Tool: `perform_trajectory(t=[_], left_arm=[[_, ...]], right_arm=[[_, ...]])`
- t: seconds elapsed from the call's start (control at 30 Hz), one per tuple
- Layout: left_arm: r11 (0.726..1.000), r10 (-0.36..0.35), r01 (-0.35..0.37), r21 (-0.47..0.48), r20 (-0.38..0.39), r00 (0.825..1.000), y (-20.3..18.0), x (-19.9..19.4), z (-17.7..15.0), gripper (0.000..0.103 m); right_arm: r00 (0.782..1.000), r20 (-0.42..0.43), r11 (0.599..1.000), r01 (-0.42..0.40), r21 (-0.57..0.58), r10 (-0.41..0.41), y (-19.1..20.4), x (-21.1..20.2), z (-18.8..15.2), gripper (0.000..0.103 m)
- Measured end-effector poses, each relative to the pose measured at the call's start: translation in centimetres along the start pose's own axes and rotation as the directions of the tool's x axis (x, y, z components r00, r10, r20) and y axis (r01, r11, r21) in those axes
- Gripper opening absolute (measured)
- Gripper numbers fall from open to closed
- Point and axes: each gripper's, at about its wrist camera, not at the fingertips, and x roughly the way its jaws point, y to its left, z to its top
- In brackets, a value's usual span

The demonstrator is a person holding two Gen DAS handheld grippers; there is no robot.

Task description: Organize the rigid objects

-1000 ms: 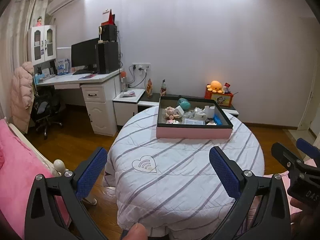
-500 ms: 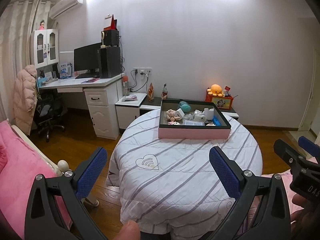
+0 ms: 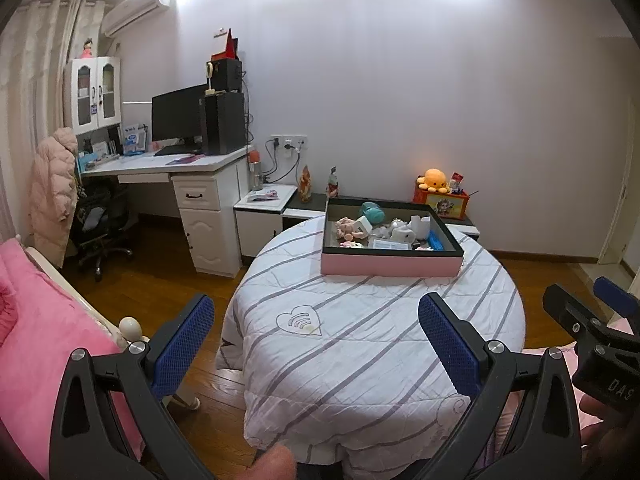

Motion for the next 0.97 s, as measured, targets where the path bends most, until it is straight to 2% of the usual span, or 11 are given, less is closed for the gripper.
perform_trajectory(t=[0.37, 0.97], left_arm=[[1.000, -0.001, 0.002, -0.006, 0.012, 1.000, -0.3, -0.4, 0.7, 0.103], [0.999, -0.038, 0.038, -0.016, -0.011, 0.999, -0.4, 0.6, 0.7, 0.103]], right_arm=[[1.000, -0.010, 1.000, 0.001, 0.000, -0.001, -0.2, 0.1, -0.1, 0.103], [1.000, -0.013, 1.000, 0.003, 0.001, -0.003, -0.3, 0.1, -0.2, 0.103]])
